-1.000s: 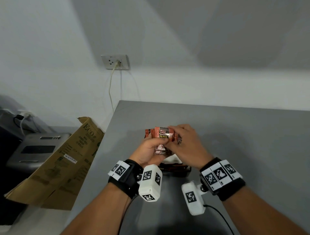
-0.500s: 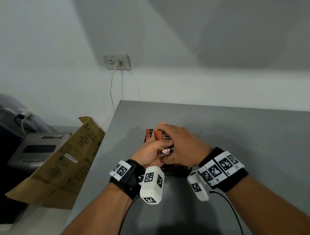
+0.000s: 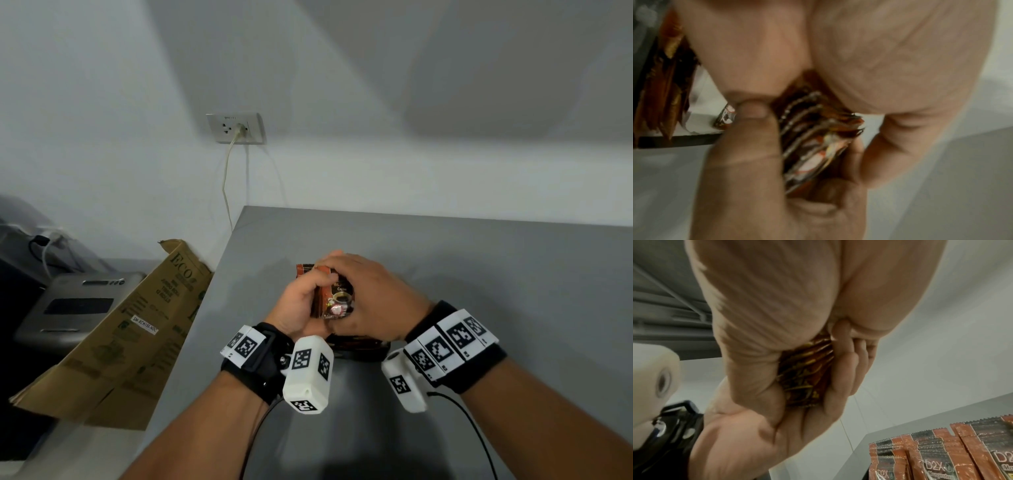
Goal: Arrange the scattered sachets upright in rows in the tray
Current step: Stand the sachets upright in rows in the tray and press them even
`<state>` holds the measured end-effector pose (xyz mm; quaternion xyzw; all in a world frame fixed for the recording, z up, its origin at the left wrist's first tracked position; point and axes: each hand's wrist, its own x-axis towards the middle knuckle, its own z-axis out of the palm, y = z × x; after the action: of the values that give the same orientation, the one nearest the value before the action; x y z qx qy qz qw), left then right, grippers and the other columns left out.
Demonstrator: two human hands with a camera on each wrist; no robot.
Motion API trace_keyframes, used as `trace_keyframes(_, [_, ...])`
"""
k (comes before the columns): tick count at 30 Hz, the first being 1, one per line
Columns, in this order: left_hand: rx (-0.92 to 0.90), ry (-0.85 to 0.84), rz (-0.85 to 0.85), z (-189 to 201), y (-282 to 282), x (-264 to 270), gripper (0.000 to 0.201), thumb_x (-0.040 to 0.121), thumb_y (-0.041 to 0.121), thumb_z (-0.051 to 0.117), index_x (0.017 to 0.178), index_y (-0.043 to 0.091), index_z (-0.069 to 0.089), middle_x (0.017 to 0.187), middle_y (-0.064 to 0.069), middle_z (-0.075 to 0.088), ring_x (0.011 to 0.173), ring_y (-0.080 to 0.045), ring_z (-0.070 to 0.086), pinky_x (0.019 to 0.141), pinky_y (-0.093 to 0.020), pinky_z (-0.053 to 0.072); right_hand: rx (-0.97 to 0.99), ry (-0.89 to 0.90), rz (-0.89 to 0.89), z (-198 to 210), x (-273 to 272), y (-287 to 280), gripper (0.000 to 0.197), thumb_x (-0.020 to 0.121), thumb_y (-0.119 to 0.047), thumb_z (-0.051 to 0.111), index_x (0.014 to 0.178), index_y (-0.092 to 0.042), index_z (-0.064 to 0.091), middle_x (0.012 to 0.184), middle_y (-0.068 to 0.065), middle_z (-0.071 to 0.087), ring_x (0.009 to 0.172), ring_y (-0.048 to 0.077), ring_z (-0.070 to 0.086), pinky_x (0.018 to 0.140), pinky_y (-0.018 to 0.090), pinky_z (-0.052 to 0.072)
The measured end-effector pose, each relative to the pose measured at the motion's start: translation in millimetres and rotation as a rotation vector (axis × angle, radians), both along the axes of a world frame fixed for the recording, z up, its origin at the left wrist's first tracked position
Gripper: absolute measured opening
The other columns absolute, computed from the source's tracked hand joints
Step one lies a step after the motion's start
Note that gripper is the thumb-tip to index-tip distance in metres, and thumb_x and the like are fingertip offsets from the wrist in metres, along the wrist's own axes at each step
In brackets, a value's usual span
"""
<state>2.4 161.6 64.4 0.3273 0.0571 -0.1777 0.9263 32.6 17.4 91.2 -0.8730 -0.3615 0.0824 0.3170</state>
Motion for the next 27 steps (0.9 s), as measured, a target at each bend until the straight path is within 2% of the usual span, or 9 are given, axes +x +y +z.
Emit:
trace_keyframes(3, [0.178,0.031,-0.012,3.3,-0.8,1.5,0.041,0.062,0.000,0.061,0.103,0.001,0.056,0.087,-0.018,0.061,0.073,-0.025,0.067,0.064,-0.032,0.056,-0.022,-0.032,0.011,-4.5,0.2,1.3,0.076,0.062,-0.044,0.078,0.131,-0.032,0.049,0.125,-0.013,0.052,0.115,0.007,0.050,0.102,0.033,0.043])
trace_keyframes(7, [0.264,0.047,0.065,3.1,-0.4,1.8,0.059,0.067,-0.006,0.054,0.125,-0.001,0.052,0.101,-0.026,0.062,0.081,-0.031,0.067,0.066,-0.037,0.059,0.070,0.138,-0.074,5.9,2.4,-10.6,0.100,0.059,-0.051,0.088,0.145,-0.032,0.041,0.133,-0.019,0.043,0.119,-0.003,0.043,0.103,0.019,0.039])
trace_keyframes(9, [0.285,0.029,0.083,1.1,1.8,2.1,0.070,0.068,-0.008,0.056,0.136,0.009,0.049,0.112,-0.030,0.060,0.091,-0.036,0.065,0.072,-0.043,0.058,0.181,0.218,-0.180,12.5,6.9,-17.8,0.083,0.068,-0.051,0.082,0.142,-0.036,0.047,0.128,-0.020,0.047,0.111,-0.003,0.050,0.093,0.021,0.047])
trace_keyframes(11, [0.324,-0.005,0.079,0.3,3.1,2.2,0.077,0.067,-0.011,0.059,0.139,0.012,0.047,0.115,-0.031,0.058,0.093,-0.040,0.064,0.074,-0.045,0.057,0.264,0.267,-0.270,13.7,11.6,-22.1,0.047,0.082,-0.035,0.075,0.127,-0.035,0.062,0.116,-0.014,0.060,0.096,0.004,0.061,0.083,0.028,0.054])
trace_keyframes(13, [0.372,-0.031,0.079,-0.2,3.4,2.0,0.079,0.065,-0.012,0.062,0.138,0.014,0.048,0.112,-0.028,0.061,0.090,-0.037,0.066,0.074,-0.045,0.059,0.286,0.297,-0.301,11.5,14.6,-23.6,0.027,0.086,-0.018,0.072,0.111,-0.029,0.071,0.100,-0.006,0.070,0.084,0.015,0.068,0.079,0.032,0.058])
trace_keyframes(18, [0.482,-0.075,0.122,-0.6,1.5,-0.3,0.074,0.066,-0.020,0.067,0.132,0.009,0.053,0.106,-0.022,0.067,0.087,-0.030,0.069,0.078,-0.042,0.059,0.223,0.257,-0.273,5.1,14.9,-21.3,0.019,0.082,-0.014,0.076,0.096,-0.027,0.076,0.083,-0.003,0.072,0.076,0.017,0.069,0.075,0.032,0.057])
trace_keyframes(22, [0.528,-0.064,0.150,-2.2,6.8,-1.9,0.063,0.077,-0.017,0.069,0.133,0.008,0.051,0.094,-0.018,0.067,0.070,-0.026,0.064,0.059,-0.033,0.056,0.177,0.203,-0.269,12.3,20.7,-24.0,0.011,0.085,-0.014,0.074,0.085,-0.025,0.073,0.082,-0.008,0.071,0.076,0.011,0.068,0.076,0.031,0.056])
trace_keyframes(24, [0.510,0.003,0.210,-3.5,15.1,-0.6,0.054,0.084,-0.008,0.069,0.132,0.011,0.052,0.088,-0.020,0.067,0.070,-0.030,0.061,0.059,-0.036,0.053,0.195,0.150,-0.353,12.9,31.9,-31.4,0.013,0.087,-0.014,0.073,0.082,-0.026,0.070,0.080,-0.011,0.070,0.076,0.008,0.067,0.072,0.024,0.053])
trace_keyframes(27, [0.506,0.095,0.309,-7.7,31.5,0.8,0.044,0.087,-0.007,0.063,0.125,0.013,0.058,0.090,-0.019,0.067,0.079,-0.033,0.062,0.070,-0.043,0.053,0.084,0.072,-0.460,0.2,48.8,-44.2,0.013,0.088,-0.015,0.071,0.083,-0.027,0.069,0.082,-0.014,0.068,0.078,0.002,0.064,0.065,0.010,0.042])
